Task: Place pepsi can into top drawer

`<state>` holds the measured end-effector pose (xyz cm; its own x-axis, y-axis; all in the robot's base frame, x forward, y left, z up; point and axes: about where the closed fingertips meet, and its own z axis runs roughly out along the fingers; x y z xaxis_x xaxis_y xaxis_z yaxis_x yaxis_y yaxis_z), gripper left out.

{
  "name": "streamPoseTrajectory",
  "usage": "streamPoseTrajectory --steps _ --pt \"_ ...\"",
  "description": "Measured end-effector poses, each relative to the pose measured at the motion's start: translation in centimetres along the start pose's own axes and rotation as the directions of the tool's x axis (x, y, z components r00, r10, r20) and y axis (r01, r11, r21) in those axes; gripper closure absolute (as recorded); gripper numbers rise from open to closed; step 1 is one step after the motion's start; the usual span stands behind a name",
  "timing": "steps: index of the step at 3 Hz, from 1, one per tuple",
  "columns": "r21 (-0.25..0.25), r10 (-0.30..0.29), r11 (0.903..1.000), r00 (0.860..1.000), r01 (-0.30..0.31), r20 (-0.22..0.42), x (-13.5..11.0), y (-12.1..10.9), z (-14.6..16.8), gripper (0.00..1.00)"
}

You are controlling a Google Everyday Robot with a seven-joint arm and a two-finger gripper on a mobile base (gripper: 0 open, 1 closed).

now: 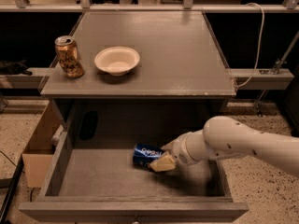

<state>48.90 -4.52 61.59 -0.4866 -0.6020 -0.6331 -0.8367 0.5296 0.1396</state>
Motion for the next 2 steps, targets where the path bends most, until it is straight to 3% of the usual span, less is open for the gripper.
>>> streamPoseTrajectory --steps 1,2 --pt "0.0 0.0 1.0 1.0 0.0 0.0 0.0 0.0 0.0 0.0" --pt "0.0 0.0 1.0 1.0 0.0 0.0 0.0 0.0 0.0 0.0"
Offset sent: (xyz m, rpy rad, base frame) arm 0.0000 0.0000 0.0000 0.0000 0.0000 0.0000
